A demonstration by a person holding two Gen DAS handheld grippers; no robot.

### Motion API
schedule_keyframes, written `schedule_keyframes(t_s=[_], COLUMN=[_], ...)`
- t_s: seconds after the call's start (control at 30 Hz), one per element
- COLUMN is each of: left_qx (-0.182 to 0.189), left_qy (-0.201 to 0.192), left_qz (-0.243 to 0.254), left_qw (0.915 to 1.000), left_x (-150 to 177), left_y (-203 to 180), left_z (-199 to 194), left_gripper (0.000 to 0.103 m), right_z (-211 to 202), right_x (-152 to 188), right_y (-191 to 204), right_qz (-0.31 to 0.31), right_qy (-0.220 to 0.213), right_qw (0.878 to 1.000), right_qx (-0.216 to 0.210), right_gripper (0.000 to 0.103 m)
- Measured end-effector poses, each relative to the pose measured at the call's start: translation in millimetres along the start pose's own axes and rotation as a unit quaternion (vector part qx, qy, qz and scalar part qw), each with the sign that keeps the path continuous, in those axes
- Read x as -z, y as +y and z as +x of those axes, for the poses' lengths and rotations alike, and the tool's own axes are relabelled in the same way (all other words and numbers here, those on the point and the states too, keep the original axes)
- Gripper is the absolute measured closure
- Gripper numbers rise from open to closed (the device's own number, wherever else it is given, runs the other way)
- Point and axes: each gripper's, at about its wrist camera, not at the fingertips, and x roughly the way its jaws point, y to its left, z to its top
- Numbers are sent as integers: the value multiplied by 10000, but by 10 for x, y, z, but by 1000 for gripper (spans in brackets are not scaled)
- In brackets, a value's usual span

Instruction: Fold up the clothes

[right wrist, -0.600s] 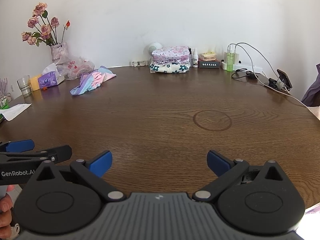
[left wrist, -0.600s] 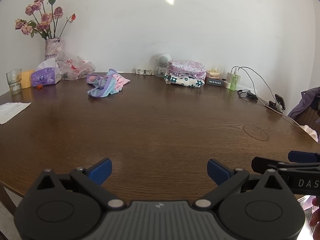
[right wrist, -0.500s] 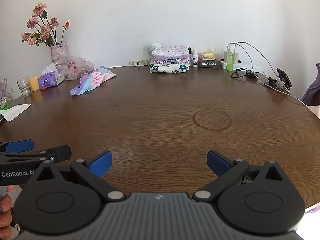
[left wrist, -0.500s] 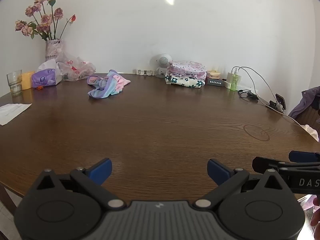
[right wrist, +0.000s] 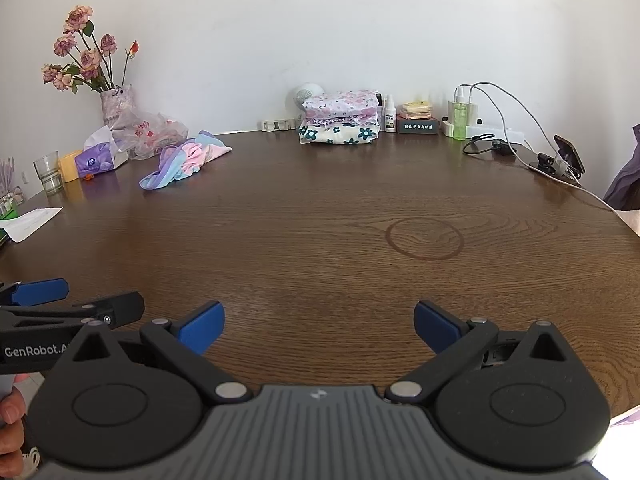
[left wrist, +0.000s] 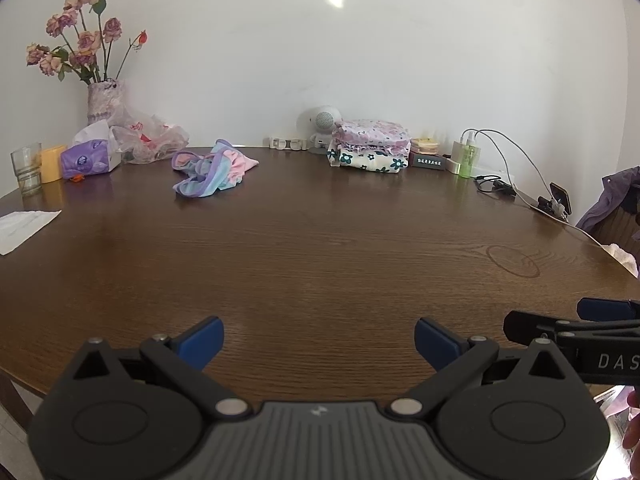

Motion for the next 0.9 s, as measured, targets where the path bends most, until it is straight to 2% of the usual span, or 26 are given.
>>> schedule_keyframes(t_s=[0.9], left_qx=[-37], left_qy=[-3], left_qz=[37], left_qw=[10000], left_x=[-3], left_y=[-42], left_z=[22], left_gripper=[1], right_z=[1], right_x=[-23], right_y=[20], right_qz=[-4], right_qy=[-3], right_qw=[10000], right_qx=[11], right_gripper=[0])
